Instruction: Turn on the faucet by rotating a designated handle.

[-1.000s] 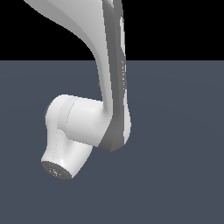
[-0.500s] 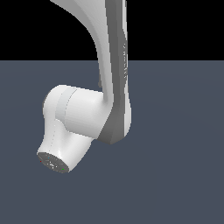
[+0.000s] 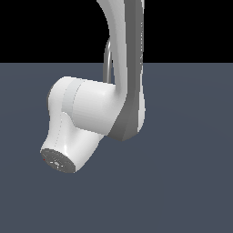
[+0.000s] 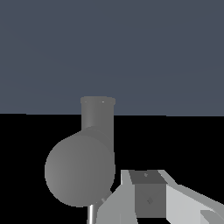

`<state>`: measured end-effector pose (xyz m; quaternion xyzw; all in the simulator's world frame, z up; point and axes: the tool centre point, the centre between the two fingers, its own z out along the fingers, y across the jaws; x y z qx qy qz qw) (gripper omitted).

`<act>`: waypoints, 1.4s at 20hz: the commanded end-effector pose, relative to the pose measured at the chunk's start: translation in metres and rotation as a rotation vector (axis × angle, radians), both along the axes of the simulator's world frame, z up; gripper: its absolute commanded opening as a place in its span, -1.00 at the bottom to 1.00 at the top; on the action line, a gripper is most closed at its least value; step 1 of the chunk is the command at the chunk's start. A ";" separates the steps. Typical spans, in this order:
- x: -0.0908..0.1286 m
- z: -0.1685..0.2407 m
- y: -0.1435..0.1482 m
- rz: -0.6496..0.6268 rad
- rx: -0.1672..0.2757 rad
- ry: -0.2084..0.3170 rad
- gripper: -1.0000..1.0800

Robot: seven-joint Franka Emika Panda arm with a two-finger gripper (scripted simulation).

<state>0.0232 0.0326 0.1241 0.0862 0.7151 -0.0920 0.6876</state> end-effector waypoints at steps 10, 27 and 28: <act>-0.007 0.032 -0.031 0.000 0.000 -0.029 -1.00; -0.013 0.029 -0.030 0.080 0.013 -0.050 -1.00; -0.014 0.025 -0.035 0.074 0.012 -0.049 -1.00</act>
